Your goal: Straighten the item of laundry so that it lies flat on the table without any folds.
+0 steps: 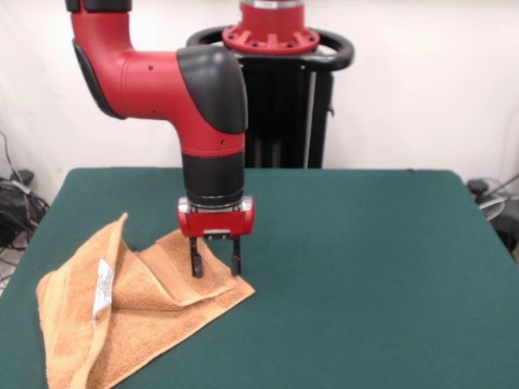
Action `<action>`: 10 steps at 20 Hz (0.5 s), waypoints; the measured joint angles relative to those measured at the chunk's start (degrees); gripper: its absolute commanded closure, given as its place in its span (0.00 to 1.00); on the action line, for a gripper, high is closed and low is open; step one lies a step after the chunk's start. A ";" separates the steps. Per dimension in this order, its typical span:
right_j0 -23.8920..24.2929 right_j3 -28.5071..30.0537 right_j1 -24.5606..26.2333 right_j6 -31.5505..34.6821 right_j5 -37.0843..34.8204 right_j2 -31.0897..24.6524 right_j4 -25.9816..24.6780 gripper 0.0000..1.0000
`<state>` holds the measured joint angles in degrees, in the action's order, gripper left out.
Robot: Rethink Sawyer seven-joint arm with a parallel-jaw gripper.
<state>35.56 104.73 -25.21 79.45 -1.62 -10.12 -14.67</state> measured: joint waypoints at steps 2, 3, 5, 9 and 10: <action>0.40 -0.24 0.01 0.00 -0.61 -0.09 0.00 0.00; 0.43 -0.31 0.01 0.00 -0.80 -0.09 0.00 0.00; 0.45 -0.43 0.01 0.00 -1.11 -0.09 0.00 0.00; 0.44 -0.65 0.02 0.00 -1.43 -0.12 -0.01 0.00; 0.45 -0.66 0.02 0.00 -1.43 -0.12 -0.01 0.00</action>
<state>36.01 104.07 -25.19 79.45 -3.04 -10.24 -14.69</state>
